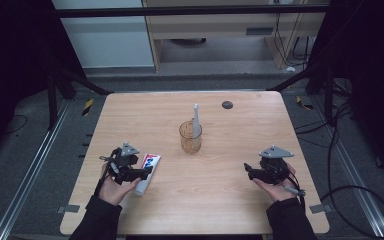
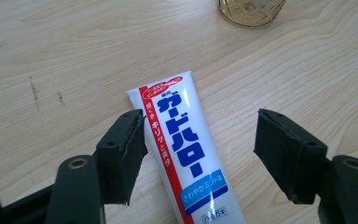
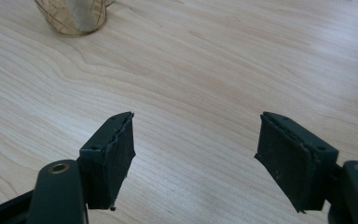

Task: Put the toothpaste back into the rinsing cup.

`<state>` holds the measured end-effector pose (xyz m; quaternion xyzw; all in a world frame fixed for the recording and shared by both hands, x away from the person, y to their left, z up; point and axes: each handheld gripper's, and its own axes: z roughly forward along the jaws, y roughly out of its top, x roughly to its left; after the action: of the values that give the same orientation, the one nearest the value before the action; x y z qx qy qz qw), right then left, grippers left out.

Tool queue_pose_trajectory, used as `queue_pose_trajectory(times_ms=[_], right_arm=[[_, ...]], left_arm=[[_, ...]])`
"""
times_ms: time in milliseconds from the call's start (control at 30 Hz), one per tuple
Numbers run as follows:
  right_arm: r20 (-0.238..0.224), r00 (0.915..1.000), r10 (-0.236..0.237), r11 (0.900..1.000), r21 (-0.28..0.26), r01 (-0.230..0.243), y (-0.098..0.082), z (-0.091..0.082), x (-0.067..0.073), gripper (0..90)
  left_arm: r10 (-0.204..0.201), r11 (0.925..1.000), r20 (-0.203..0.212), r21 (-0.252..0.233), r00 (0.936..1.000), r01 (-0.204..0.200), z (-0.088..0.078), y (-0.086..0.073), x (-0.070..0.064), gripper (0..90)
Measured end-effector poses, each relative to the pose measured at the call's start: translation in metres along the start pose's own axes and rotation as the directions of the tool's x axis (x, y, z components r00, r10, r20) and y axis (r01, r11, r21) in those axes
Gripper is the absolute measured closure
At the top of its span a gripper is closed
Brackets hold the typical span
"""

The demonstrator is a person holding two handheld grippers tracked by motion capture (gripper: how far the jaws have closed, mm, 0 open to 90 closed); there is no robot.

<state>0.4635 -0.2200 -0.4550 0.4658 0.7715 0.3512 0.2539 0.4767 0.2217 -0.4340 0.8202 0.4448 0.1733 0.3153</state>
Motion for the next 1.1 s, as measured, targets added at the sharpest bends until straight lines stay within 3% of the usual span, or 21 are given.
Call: queue_pose_trajectory(times_ms=[600,1100], right_arm=[[0.003,0.9999,-0.013,1.000,0.025,0.013,0.000,0.003,0.003,26.9],[-0.002,0.9998,-0.020,0.999,0.050,0.020,-0.002,0.008,0.004,26.8]], left_arm=[[-0.001,0.9955,-0.011,0.095,0.9999,0.002,0.017,-0.002,-0.003,27.7],[-0.036,0.9876,-0.032,0.152,0.9989,0.040,0.028,-0.002,0.001,28.0]])
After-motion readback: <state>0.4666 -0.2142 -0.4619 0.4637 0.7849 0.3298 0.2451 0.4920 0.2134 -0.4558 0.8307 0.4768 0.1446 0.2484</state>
